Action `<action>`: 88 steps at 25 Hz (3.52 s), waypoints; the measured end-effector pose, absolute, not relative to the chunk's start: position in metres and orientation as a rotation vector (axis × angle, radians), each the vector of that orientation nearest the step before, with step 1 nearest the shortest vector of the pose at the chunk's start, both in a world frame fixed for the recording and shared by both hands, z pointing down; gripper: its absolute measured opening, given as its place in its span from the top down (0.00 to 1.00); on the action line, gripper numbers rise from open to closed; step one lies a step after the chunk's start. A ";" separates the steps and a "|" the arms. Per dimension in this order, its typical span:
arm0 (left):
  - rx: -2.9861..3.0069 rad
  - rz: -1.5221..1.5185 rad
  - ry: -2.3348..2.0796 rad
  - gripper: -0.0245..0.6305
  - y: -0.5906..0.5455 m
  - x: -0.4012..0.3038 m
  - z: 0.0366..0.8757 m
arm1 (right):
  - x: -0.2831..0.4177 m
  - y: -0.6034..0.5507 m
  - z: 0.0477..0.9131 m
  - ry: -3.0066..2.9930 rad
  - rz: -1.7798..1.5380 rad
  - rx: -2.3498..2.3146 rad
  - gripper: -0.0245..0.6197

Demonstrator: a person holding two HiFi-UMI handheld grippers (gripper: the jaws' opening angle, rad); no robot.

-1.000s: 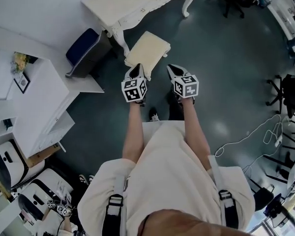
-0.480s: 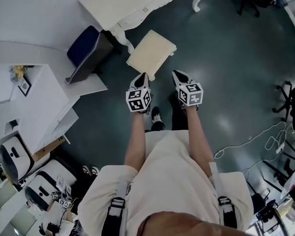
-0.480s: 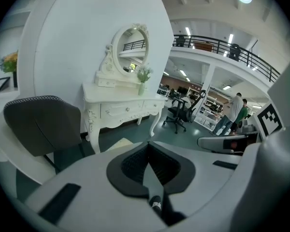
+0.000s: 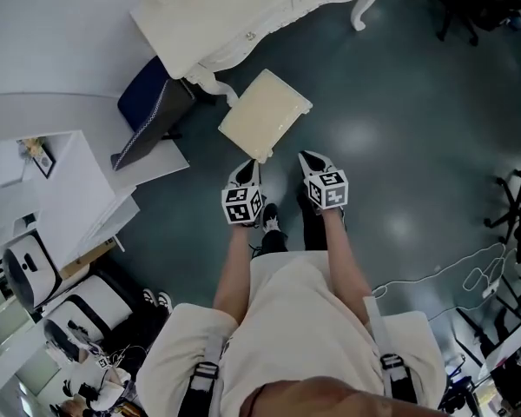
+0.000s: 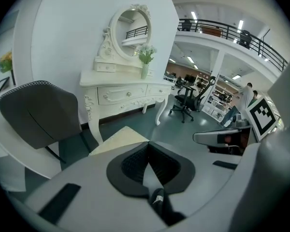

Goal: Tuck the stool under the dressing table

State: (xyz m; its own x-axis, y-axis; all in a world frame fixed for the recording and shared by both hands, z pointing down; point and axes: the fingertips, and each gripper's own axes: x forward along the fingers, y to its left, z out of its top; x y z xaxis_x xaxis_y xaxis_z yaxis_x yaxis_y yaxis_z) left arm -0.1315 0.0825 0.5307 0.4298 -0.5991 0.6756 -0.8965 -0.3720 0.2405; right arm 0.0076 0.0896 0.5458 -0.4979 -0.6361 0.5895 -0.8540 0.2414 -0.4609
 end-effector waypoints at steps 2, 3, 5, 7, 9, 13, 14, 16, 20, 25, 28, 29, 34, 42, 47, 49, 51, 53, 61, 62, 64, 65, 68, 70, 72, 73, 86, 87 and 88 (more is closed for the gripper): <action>2.075 0.622 -1.293 0.94 0.073 -0.122 0.530 | 0.017 0.077 0.546 -2.250 1.088 1.338 0.89; 2.063 0.597 -1.312 0.94 0.070 -0.119 0.528 | 0.021 0.072 0.544 -2.257 1.073 1.311 0.89; 2.049 0.580 -1.341 0.94 0.066 -0.121 0.525 | 0.021 0.064 0.541 -2.274 1.048 1.263 0.89; 2.044 0.592 -1.361 0.94 0.060 -0.125 0.526 | 0.022 0.053 0.537 -2.287 1.029 1.236 0.89; 2.030 0.593 -1.374 0.94 0.054 -0.128 0.532 | 0.026 0.045 0.536 -2.294 1.015 1.222 0.89; 2.022 0.610 -1.381 0.94 0.037 -0.132 0.560 | 0.029 0.032 0.551 -2.292 0.987 1.211 0.89; 2.023 0.615 -1.381 0.94 0.033 -0.133 0.568 | 0.027 0.031 0.557 -2.290 0.976 1.202 0.89; 2.022 0.632 -1.374 0.94 0.032 -0.134 0.583 | 0.021 0.036 0.570 -2.284 0.965 1.156 0.89; 2.033 0.664 -1.324 0.94 0.036 -0.132 0.626 | 0.008 0.050 0.609 -2.245 1.001 1.063 0.89; 2.017 0.677 -1.309 0.94 0.053 -0.161 0.693 | -0.017 0.060 0.675 -2.186 1.017 1.036 0.89; 2.016 0.706 -1.302 0.94 0.059 -0.185 0.723 | -0.035 0.050 0.698 -2.178 0.975 1.052 0.89; 2.014 0.713 -1.298 0.94 0.059 -0.190 0.734 | -0.039 0.046 0.708 -2.175 0.961 1.055 0.89; 2.017 0.753 -1.268 0.94 0.056 -0.205 0.784 | -0.056 0.023 0.758 -2.172 0.922 1.054 0.89; 1.977 0.807 -1.199 0.94 0.067 -0.225 0.842 | -0.112 0.019 0.825 -2.174 0.885 0.981 0.89; 1.992 0.846 -1.096 0.94 0.070 -0.222 0.871 | -0.141 0.023 0.860 -2.145 0.855 0.907 0.89; 1.983 0.864 -1.071 0.94 0.071 -0.222 0.885 | -0.147 0.029 0.876 -2.102 0.833 0.870 0.89; 1.983 0.877 -1.049 0.94 0.070 -0.223 0.895 | -0.149 0.031 0.885 -2.082 0.828 0.854 0.89; 1.992 0.885 -1.036 0.94 0.066 -0.226 0.899 | -0.150 0.029 0.887 -2.091 0.828 0.844 0.89; 1.930 0.873 -1.001 0.94 0.058 -0.224 0.904 | -0.146 0.024 0.887 -2.127 0.817 0.807 0.89; 1.925 0.879 -1.002 0.94 0.058 -0.224 0.904 | -0.145 0.023 0.887 -2.131 0.832 0.807 0.90; 1.916 0.869 -1.004 0.94 0.059 -0.226 0.902 | -0.146 0.024 0.886 -2.137 0.820 0.792 0.90; 1.915 0.857 -1.005 0.94 0.059 -0.228 0.901 | -0.148 0.025 0.884 -2.137 0.792 0.778 0.90; 1.919 0.840 -1.006 0.94 0.058 -0.232 0.901 | -0.151 0.023 0.884 -2.138 0.754 0.755 0.90; 1.929 0.840 -1.001 0.94 0.056 -0.227 0.906 | -0.146 0.021 0.890 -2.142 0.792 0.790 0.90; 1.947 0.844 -0.983 0.94 0.055 -0.215 0.915 | -0.134 0.018 0.899 -2.135 0.835 0.846 0.90; 1.955 0.844 -0.973 0.94 0.053 -0.208 0.919 | -0.127 0.015 0.903 -2.129 0.843 0.869 0.90; 2.066 0.776 -0.973 0.94 -0.014 -0.142 0.919 | -0.057 -0.057 0.908 -2.106 0.849 1.090 0.89; 2.078 0.773 -0.967 0.94 -0.018 -0.138 0.919 | -0.053 -0.062 0.908 -2.102 0.859 1.115 0.89; 2.088 0.775 -0.959 0.94 -0.022 -0.135 0.919 | -0.049 -0.066 0.908 -2.096 0.875 1.140 0.89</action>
State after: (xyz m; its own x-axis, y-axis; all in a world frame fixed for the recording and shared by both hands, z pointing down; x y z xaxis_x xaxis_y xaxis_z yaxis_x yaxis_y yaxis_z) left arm -0.1353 -0.0216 0.9193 0.5464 -0.3874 0.7426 -0.8074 -0.4793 0.3440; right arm -0.0492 -0.0656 0.9077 -0.4582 -0.4807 0.7476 -0.8696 0.4164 -0.2652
